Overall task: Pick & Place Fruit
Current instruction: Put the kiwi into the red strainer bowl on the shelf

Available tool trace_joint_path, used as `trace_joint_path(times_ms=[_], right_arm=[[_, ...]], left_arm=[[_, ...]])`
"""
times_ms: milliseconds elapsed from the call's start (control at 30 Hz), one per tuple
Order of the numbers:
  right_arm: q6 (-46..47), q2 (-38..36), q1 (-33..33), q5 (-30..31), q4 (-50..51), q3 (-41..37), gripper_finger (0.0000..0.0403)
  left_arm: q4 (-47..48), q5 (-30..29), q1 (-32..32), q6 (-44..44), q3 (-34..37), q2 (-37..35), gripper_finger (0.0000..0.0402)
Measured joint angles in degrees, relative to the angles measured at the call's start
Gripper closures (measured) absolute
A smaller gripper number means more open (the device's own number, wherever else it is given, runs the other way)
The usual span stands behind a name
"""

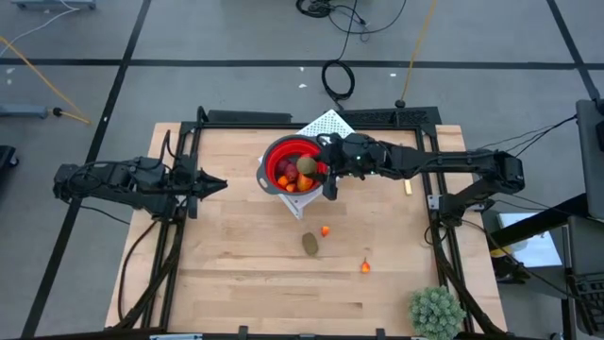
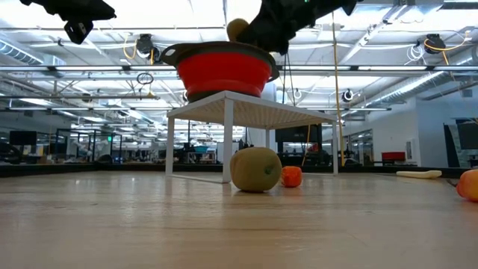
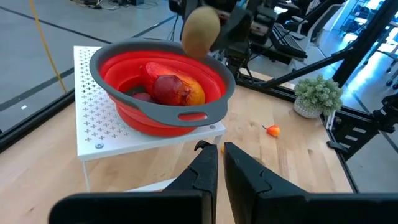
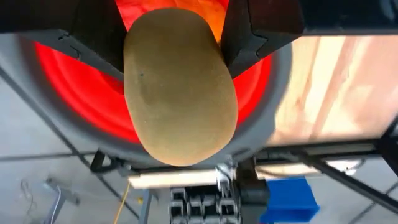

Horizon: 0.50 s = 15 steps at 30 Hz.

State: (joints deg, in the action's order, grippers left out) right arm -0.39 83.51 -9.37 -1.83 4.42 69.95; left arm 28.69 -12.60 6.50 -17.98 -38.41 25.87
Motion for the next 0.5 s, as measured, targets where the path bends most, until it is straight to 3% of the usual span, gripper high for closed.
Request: trace_joint_path(times_ms=[500], right_arm=[[0.2,0.1,0.0,-0.2,2.7,-0.1,0.0168]], left_arm=[[0.0,0.0,0.0,1.2,0.0,0.0,0.0376]])
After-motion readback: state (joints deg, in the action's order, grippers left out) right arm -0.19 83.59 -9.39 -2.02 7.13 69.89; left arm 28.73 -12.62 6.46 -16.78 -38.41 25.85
